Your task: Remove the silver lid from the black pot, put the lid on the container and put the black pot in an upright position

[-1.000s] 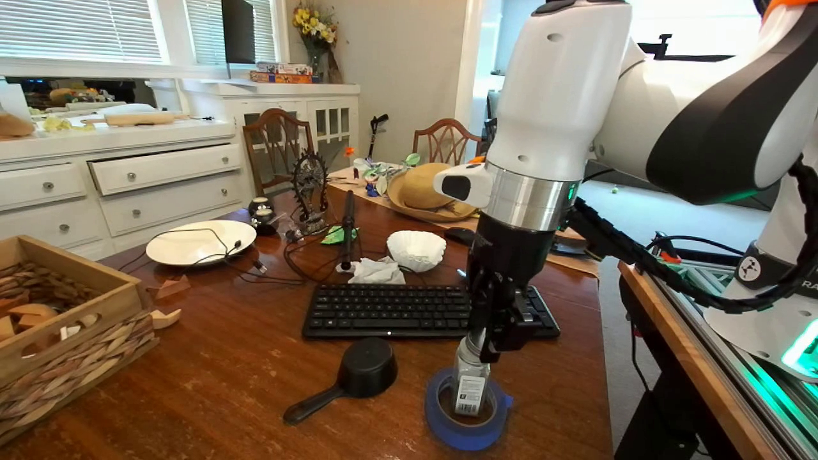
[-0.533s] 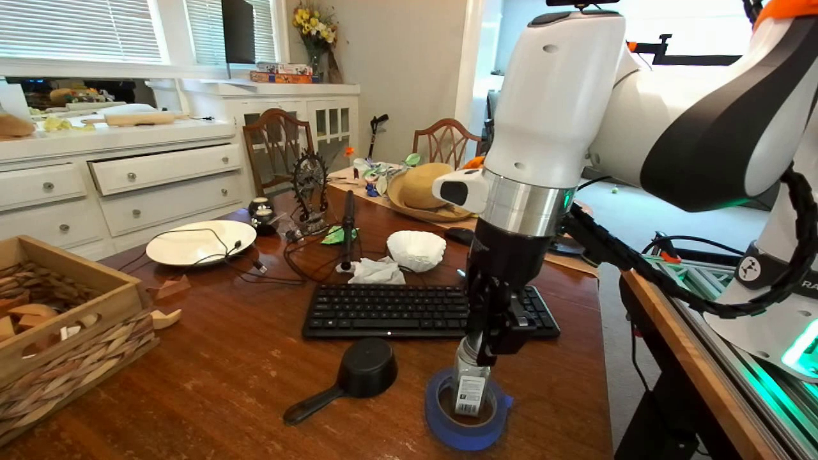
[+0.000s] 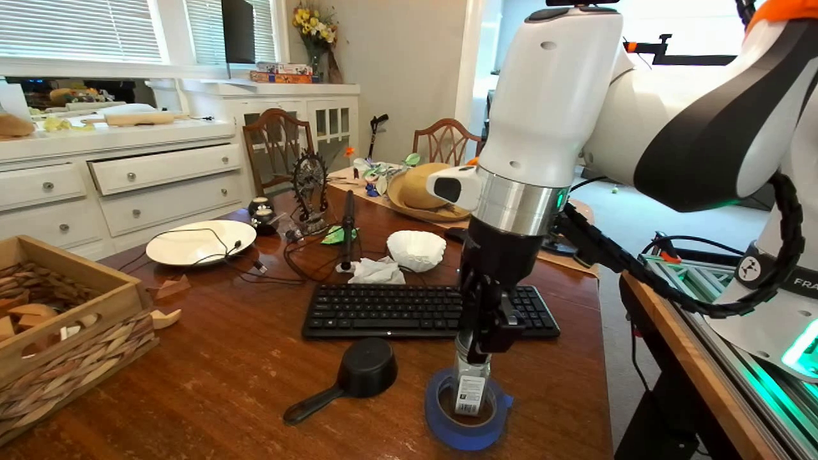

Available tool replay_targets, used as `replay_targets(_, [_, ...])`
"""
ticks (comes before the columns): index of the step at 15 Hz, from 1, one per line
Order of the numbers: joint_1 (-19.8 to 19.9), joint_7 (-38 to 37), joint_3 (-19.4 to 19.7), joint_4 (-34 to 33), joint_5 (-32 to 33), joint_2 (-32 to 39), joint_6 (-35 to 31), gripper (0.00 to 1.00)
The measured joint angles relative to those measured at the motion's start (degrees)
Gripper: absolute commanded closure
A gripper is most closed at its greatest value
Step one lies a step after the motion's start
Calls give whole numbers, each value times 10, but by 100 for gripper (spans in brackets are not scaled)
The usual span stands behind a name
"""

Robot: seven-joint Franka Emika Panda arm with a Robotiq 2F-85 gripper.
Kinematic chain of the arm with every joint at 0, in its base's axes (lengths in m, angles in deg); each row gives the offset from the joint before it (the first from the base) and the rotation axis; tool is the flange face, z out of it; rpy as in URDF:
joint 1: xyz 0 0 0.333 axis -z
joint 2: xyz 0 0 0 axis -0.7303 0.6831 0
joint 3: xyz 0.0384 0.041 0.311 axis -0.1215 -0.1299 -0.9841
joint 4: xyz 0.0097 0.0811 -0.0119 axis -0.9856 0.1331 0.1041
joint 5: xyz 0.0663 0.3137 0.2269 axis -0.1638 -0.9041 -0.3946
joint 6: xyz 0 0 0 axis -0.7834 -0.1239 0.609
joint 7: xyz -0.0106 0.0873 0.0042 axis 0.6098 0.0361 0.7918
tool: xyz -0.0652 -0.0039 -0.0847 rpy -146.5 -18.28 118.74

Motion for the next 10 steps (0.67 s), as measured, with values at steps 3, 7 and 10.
replay_targets(3, [-1,-12,1,-2,9,3,0,78])
replay_targets(7, [-4,-22,4,-3,14,4,0,78])
replay_targets(10, [-5,-22,5,-3,14,4,0,78])
